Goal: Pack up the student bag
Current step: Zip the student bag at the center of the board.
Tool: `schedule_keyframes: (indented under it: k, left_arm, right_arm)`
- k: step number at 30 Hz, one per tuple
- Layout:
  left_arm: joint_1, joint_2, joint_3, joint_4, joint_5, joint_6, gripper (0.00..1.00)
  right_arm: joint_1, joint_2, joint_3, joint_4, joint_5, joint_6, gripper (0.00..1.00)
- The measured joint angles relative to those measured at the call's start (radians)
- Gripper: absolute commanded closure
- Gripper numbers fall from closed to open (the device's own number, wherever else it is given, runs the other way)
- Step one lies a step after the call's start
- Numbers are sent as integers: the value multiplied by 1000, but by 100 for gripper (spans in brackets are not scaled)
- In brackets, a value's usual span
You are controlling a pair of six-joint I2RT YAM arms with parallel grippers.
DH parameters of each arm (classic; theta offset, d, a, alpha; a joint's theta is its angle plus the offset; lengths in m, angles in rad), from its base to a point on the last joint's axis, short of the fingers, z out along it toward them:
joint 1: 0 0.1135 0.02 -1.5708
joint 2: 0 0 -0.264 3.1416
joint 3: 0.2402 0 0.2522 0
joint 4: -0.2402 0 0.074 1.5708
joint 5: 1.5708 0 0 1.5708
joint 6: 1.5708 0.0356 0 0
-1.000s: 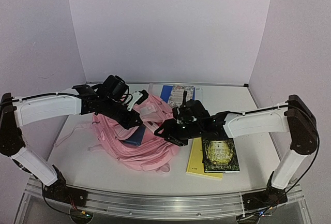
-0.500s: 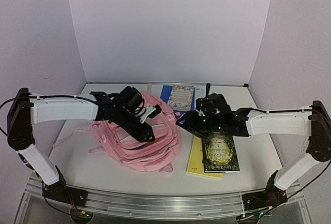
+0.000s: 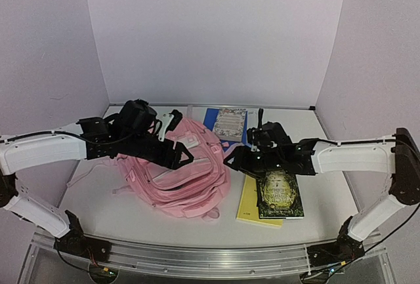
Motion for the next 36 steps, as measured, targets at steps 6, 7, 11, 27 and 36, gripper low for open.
schedule_keyframes:
  k: [6,7,11,27,36]
  left_arm:
    - [94,-80,-165,6,-64,-95,23]
    - [102,-84,-190,2,-72,-104,23]
    - [120,-119,-263,-12,-80,-128,22]
    - [197,-201,-376,28,-90,-128,25]
    - [240,-134,-396,150,-18,-103,40]
  right_arm:
    - [53,147,95,3,-1,-20,38]
    - [56,165,106,2,-1,-22,38]
    - [59,235,150,12,-3,-22,38]
    - [62,420,225,90,40,18,83]
    - [51,446,230,125,56,43,89]
